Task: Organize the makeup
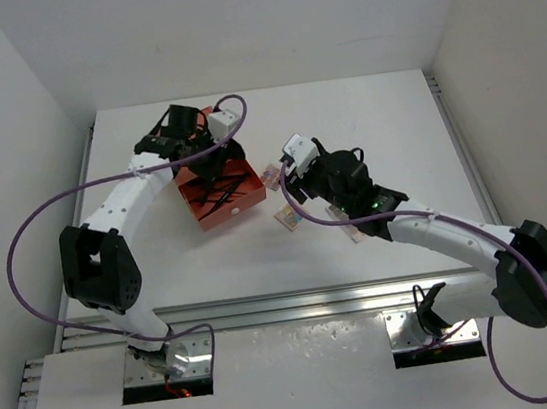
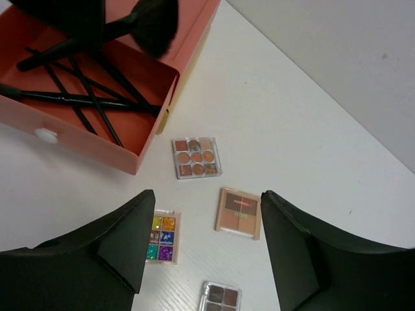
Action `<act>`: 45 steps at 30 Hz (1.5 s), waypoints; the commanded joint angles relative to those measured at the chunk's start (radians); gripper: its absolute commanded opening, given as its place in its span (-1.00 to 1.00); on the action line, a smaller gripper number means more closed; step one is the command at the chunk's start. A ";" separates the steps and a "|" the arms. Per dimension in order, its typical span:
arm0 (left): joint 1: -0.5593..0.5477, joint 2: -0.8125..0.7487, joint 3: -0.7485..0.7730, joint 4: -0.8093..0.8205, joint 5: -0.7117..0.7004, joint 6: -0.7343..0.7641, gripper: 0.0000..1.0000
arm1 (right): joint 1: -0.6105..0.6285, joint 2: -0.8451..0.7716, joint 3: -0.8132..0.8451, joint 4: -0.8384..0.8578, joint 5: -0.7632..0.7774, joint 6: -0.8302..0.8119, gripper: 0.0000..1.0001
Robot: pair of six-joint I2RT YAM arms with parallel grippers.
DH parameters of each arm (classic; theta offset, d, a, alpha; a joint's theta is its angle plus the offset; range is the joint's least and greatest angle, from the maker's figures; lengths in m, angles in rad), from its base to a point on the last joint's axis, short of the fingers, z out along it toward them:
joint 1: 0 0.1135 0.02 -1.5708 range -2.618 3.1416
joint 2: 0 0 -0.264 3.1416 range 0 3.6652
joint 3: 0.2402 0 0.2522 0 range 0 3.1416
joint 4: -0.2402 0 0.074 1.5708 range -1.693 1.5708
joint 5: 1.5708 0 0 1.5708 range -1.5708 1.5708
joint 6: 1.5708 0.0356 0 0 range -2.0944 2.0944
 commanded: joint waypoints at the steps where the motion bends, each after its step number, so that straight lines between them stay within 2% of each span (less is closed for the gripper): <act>1: -0.013 -0.017 -0.044 0.063 -0.018 -0.001 -1.00 | -0.011 -0.037 -0.007 0.004 0.032 0.014 0.34; 9: -0.063 -0.007 -0.059 -0.001 -0.027 0.021 -1.00 | -0.014 -0.001 0.029 -0.007 -0.003 0.020 0.36; 22: -0.054 0.029 -0.050 -0.079 -0.106 0.030 -0.98 | -0.013 0.013 0.069 -0.047 -0.038 0.020 0.50; 25: -0.054 0.038 -0.050 -0.088 -0.115 0.030 -0.86 | -0.011 0.013 0.070 -0.048 -0.043 0.020 0.52; 28: -0.054 0.038 -0.050 -0.099 -0.133 0.030 -0.53 | -0.016 0.015 0.078 -0.059 -0.046 0.020 0.57; 29: -0.054 0.038 -0.050 -0.099 -0.133 0.030 -0.39 | -0.016 0.016 0.081 -0.061 -0.049 0.020 0.57; 30: -0.054 0.038 -0.041 -0.099 -0.142 0.030 -0.09 | -0.014 0.019 0.084 -0.067 -0.046 0.020 0.60; 31: -0.054 0.038 -0.027 -0.108 -0.142 0.030 0.00 | -0.011 0.018 0.087 -0.080 -0.051 0.020 0.60; 33: -0.054 0.038 -0.009 -0.118 -0.142 0.030 0.12 | -0.016 0.028 0.096 -0.091 -0.052 0.032 0.63; 37: -0.045 0.038 0.053 -0.128 -0.142 0.021 0.22 | -0.009 0.047 0.113 -0.088 -0.058 0.083 0.63; 41: -0.045 0.038 0.138 -0.167 -0.098 -0.001 0.17 | 0.007 0.081 0.134 -0.084 -0.032 0.162 0.39; 42: -0.035 0.029 0.157 -0.167 -0.084 -0.001 0.17 | 0.014 0.087 0.141 -0.082 -0.034 0.216 0.06; 45: 0.002 0.018 0.233 -0.167 -0.021 -0.036 0.00 | 0.043 0.134 0.141 -0.045 -0.049 0.320 -0.50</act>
